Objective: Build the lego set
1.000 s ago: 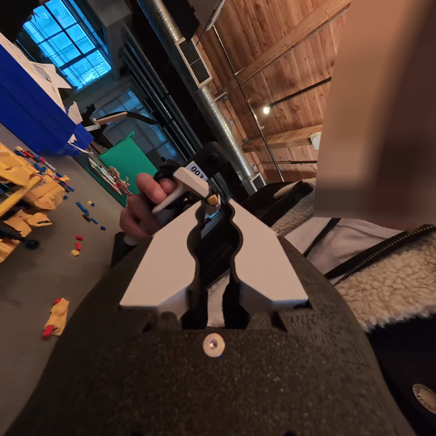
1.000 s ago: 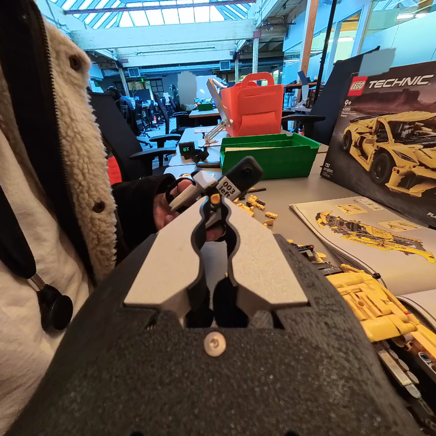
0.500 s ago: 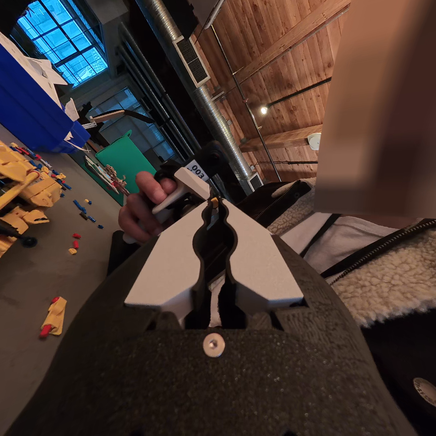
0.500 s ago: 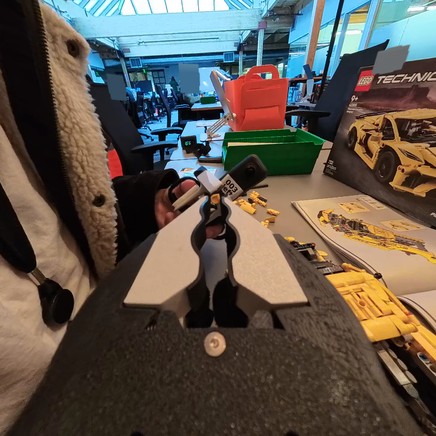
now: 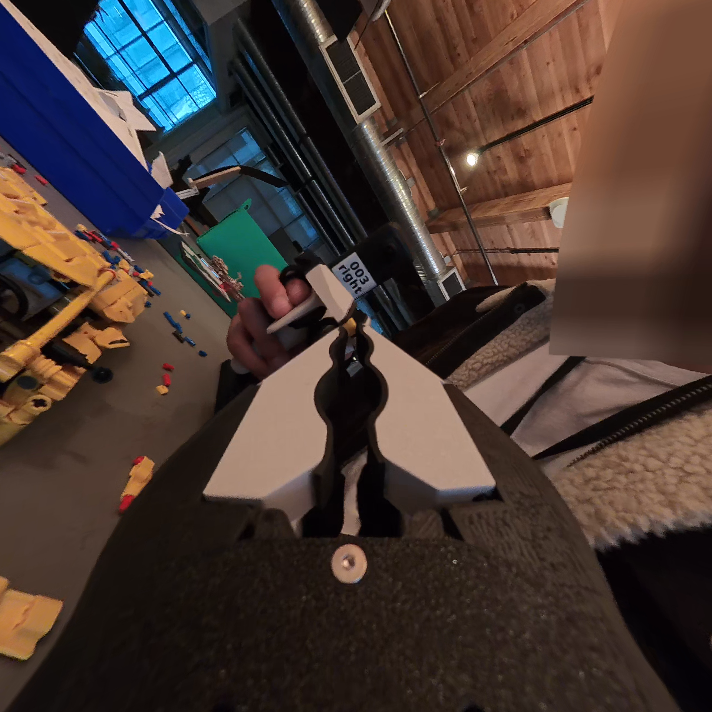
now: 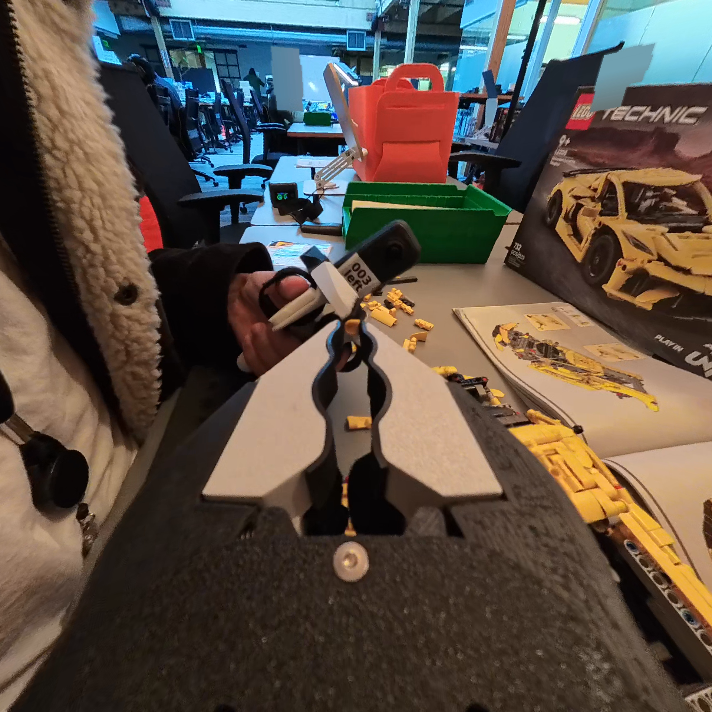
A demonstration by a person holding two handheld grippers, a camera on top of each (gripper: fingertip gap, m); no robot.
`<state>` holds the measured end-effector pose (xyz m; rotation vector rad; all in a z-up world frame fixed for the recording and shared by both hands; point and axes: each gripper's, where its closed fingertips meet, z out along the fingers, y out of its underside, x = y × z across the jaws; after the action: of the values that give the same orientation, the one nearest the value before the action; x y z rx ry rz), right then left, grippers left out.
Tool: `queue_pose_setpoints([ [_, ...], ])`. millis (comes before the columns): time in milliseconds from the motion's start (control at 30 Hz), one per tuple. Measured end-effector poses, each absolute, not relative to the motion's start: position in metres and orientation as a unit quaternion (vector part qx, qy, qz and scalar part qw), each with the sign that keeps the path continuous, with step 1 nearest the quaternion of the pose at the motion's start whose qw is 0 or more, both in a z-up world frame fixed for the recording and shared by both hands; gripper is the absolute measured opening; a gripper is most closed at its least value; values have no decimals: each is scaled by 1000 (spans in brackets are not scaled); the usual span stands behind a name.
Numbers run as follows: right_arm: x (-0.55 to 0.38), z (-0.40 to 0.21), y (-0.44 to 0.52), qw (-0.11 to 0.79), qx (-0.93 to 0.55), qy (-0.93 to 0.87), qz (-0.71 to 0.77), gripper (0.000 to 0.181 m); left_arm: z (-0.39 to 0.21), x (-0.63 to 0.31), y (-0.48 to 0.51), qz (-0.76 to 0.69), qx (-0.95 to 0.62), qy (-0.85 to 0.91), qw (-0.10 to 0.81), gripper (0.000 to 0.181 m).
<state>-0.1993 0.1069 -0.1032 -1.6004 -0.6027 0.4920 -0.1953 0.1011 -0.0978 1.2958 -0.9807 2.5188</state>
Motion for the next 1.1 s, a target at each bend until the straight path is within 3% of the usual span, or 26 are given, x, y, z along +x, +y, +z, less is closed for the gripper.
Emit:
queue_pose_setpoints([
  [267,-205,-97,107,647,-681,-289,183,6,-85,-203,104,871,384,-257,168,13],
  [567,-206,-98,107,645,-683,-299,168,6,-93,-199,101,859,404,-270,160,21],
  [833,-206,-101,107,643,-685,-298,168,6,-94,-200,98,858,402,-277,158,7],
  [967,-201,-107,108,634,-696,-298,155,6,-100,-194,99,843,429,-306,109,7],
  [1100,-195,-115,108,621,-716,-273,166,12,-110,-186,104,781,480,-399,-20,7],
])
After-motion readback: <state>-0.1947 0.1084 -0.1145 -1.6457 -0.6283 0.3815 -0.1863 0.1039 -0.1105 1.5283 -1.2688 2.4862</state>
